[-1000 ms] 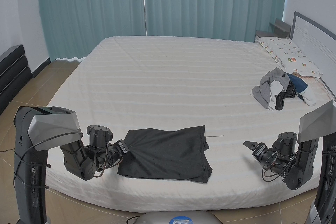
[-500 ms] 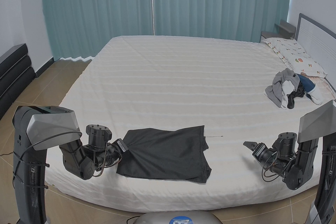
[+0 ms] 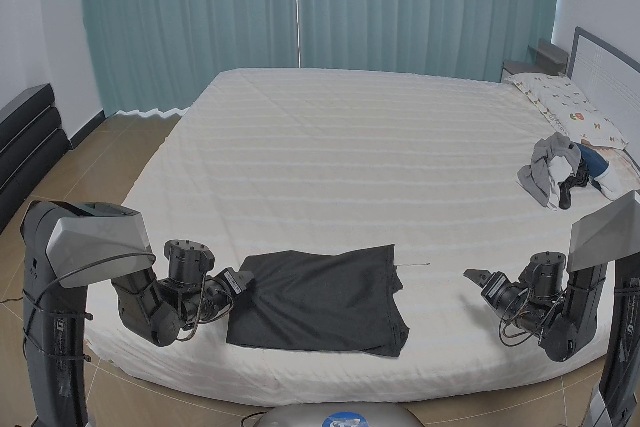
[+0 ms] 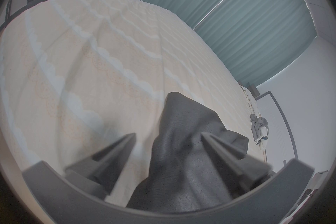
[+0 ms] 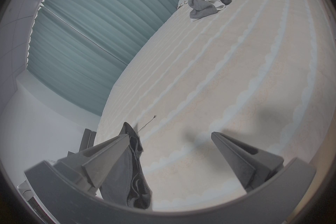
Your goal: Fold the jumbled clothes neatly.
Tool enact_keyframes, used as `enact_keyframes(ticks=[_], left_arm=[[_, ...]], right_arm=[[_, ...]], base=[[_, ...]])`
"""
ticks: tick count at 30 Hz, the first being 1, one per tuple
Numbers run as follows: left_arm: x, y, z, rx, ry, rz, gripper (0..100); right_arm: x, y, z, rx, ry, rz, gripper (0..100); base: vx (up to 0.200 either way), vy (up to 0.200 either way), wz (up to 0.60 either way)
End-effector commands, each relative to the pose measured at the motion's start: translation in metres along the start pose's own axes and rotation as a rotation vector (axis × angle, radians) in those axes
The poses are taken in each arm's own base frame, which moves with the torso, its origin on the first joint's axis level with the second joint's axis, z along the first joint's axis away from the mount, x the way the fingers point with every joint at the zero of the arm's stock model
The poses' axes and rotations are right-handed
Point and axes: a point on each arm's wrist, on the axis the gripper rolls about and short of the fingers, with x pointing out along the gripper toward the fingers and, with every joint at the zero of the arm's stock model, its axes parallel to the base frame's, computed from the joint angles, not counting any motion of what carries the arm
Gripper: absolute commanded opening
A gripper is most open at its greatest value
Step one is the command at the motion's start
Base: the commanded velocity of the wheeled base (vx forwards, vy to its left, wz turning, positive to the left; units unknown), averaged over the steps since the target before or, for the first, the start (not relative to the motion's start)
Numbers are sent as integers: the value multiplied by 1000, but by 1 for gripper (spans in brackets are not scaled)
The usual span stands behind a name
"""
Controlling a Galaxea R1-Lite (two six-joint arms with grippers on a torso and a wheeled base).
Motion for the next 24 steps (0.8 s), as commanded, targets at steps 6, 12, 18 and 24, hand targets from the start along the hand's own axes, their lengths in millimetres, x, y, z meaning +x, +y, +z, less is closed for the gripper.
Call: enact_keyframes(ticks=[6, 12, 18, 24], left_arm=[[-14, 0, 19, -51, -48, -7, 100], [-43, -17, 48, -43, -142, -67, 100], [-77, -35, 71, -8, -248, -123, 100], [-144, -46, 95, 62, -414, -170, 100]], right_arm=[[-1, 0, 7, -32, -37, 2, 100], [0, 2, 21, -109, -119, -13, 100], [-18, 20, 38, -233, -222, 15, 100], [-71, 44, 62, -398, -386, 45, 100]], base=[[0, 0, 0], [0, 0, 0], [0, 0, 0], [0, 0, 0]])
